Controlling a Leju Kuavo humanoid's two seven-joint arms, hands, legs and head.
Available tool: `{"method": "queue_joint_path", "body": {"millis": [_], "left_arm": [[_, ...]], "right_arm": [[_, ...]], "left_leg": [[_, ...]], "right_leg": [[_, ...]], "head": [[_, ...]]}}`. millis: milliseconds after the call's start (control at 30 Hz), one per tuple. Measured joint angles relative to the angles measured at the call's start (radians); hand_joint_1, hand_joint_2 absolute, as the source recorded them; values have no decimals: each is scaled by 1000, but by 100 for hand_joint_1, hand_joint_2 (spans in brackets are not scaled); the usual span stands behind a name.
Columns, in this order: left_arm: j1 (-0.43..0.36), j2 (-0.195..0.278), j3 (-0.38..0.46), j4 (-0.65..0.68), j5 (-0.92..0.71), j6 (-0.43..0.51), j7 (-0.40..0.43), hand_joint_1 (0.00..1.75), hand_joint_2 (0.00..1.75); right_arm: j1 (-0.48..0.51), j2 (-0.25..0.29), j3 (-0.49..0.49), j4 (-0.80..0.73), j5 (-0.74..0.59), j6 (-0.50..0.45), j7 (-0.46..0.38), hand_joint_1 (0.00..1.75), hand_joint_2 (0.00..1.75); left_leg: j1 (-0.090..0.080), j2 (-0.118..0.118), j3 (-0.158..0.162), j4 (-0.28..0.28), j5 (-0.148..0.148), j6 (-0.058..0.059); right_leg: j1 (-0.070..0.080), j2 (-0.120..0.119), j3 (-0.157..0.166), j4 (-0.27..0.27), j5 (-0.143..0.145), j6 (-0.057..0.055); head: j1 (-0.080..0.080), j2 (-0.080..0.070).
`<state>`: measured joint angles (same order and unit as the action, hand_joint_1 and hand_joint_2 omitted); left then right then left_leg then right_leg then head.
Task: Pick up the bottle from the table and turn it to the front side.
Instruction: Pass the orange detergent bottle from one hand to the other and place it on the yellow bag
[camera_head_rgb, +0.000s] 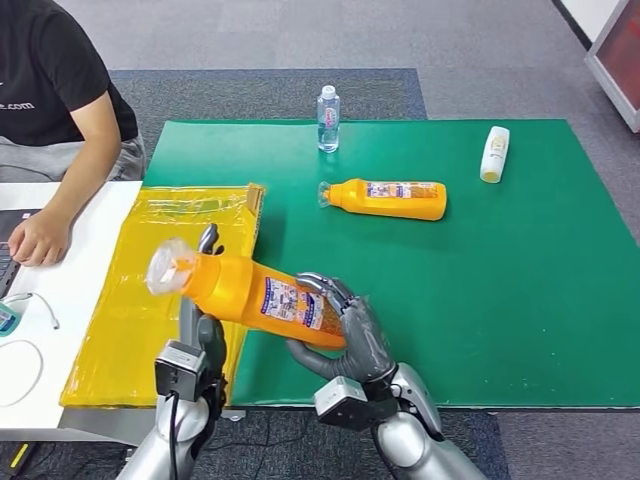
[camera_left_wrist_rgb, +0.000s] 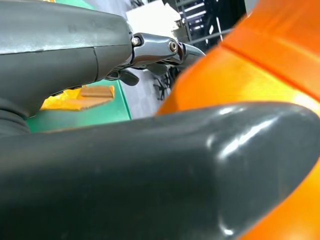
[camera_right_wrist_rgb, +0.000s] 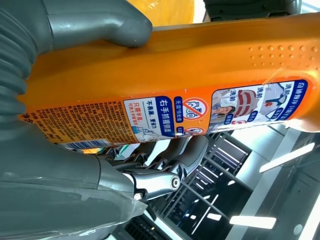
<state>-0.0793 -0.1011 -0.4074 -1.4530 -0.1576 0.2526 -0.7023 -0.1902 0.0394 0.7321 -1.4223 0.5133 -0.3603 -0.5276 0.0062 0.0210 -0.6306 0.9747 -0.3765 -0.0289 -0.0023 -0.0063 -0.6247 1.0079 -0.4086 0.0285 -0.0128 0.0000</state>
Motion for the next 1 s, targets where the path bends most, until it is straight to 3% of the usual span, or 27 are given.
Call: {"method": "queue_joint_path", "body": {"millis": [400, 733, 767, 867, 900, 1000], "left_arm": [[-3, 8, -61, -37, -2, -58, 2, 0, 0], [-16, 17, -72, -42, -17, -49, 4, 0, 0], [-16, 17, -72, -42, -18, -48, 4, 17, 0], [-19, 18, -72, -42, -20, -46, 4, 144, 131], [-19, 18, -72, -42, -21, -43, 4, 171, 175], [-20, 18, -71, -42, -23, -32, 2, 175, 175]], "right_arm": [[-4, 5, 5, 23, -13, 2, -4, 175, 175], [-10, 13, 5, 34, -16, 6, -7, 175, 175], [-10, 13, 5, 35, -17, 6, -8, 175, 175], [-10, 15, 5, 38, -18, 6, -10, 175, 175], [-10, 16, 5, 39, -19, 6, -10, 175, 175], [-11, 17, 4, 43, -21, 5, -12, 175, 175]], "left_leg": [[0, 0, 0, 0, 0, 0], [0, 0, 0, 0, 0, 0], [0, 0, 0, 0, 0, 0], [0, 0, 0, 0, 0, 0], [0, 0, 0, 0, 0, 0], [0, 0, 0, 0, 0, 0]], "right_leg": [[0, 0, 0, 0, 0, 0], [0, 0, 0, 0, 0, 0], [0, 0, 0, 0, 0, 0], [0, 0, 0, 0, 0, 0], [0, 0, 0, 0, 0, 0], [0, 0, 0, 0, 0, 0]], "head": [[0, 0], [0, 0], [0, 0], [0, 0], [0, 0], [0, 0]]}}
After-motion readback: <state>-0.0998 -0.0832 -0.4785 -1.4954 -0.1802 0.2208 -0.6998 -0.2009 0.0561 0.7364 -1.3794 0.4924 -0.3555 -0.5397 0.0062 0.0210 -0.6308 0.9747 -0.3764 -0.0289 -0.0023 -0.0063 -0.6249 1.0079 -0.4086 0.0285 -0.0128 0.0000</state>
